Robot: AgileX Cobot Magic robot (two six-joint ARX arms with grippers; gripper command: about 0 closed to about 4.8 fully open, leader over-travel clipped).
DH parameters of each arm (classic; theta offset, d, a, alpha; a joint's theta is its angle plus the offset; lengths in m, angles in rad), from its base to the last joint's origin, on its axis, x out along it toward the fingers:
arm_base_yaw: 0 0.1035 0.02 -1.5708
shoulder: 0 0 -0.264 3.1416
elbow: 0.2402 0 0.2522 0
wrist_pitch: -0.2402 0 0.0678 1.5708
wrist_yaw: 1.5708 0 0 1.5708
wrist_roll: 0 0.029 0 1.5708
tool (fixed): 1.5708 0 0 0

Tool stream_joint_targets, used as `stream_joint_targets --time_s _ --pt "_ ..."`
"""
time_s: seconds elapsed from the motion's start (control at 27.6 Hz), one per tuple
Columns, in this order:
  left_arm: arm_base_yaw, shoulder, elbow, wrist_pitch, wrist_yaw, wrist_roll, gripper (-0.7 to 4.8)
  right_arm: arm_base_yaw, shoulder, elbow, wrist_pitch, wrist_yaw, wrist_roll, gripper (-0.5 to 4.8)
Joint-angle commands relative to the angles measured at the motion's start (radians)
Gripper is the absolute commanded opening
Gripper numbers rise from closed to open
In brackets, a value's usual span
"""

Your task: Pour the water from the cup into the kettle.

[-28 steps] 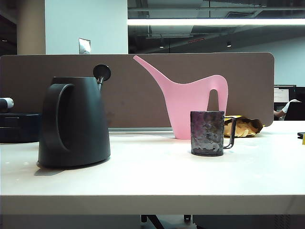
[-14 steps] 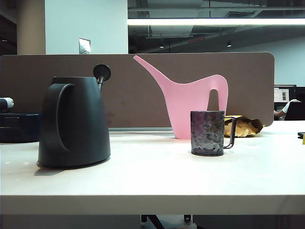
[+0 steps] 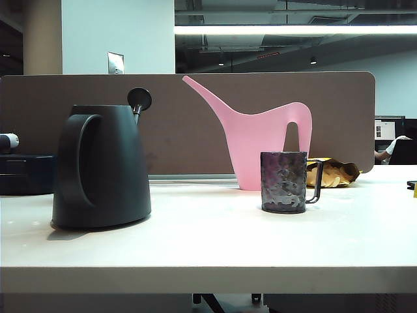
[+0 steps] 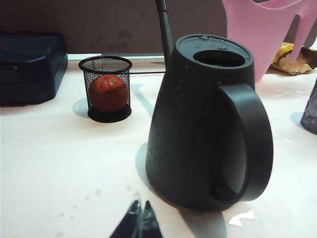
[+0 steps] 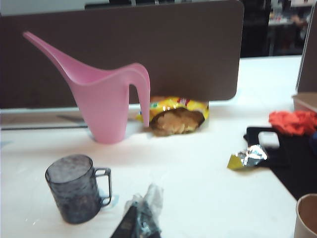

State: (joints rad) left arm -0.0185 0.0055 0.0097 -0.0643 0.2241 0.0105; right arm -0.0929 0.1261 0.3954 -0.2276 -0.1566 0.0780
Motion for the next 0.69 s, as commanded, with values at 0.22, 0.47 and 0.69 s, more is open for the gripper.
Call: stream_joint_targets --time_s 0.22,0.47,0.69 --pt "0.0 0.001 0.002 0.014 0.0 0.007 -0.05 0.002 0.211 0.138 -0.042 -0.087 -0.001 -0.09" --pt "0.0 0.001 0.002 0.014 0.0 0.007 -0.05 0.002 0.367 0.138 -0.028 -0.206 -0.018 0.35" --pt "-0.001 0.001 0.002 0.014 0.001 -0.011 -0.05 0.051 0.547 0.137 0.093 -0.206 -0.032 1.24"
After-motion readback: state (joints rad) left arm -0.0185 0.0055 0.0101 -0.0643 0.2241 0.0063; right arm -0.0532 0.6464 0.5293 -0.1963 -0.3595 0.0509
